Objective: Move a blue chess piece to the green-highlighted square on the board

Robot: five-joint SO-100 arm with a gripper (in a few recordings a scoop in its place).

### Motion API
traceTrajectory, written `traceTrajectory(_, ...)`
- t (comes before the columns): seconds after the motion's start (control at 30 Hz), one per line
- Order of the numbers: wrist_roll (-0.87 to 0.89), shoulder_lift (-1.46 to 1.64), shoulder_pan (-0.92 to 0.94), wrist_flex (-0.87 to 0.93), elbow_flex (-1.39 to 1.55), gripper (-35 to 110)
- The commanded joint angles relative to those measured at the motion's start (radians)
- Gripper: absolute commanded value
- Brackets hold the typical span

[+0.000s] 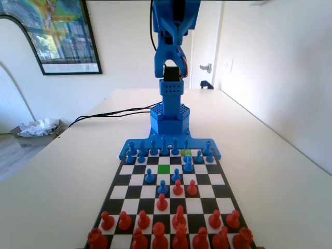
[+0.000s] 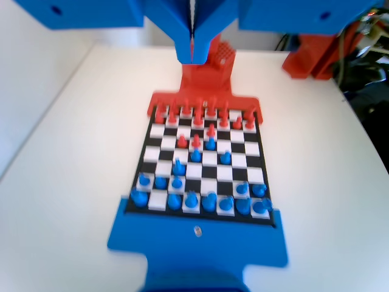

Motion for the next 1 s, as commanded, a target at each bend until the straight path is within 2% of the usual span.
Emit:
traceTrajectory(0.0, -0.078, -0.081, -0.032, 0.026, -0.103, 1)
traceTrajectory(0.33, -0.341, -0.219, -0.048, 0.011, -0.104, 1)
traceTrajectory(0.6, -0.719, -0.296, 0.029, 0.014, -0.072, 1)
traceTrajectory(0.97, -0.802, -0.307, 0.038, -0.190, 0.193, 1)
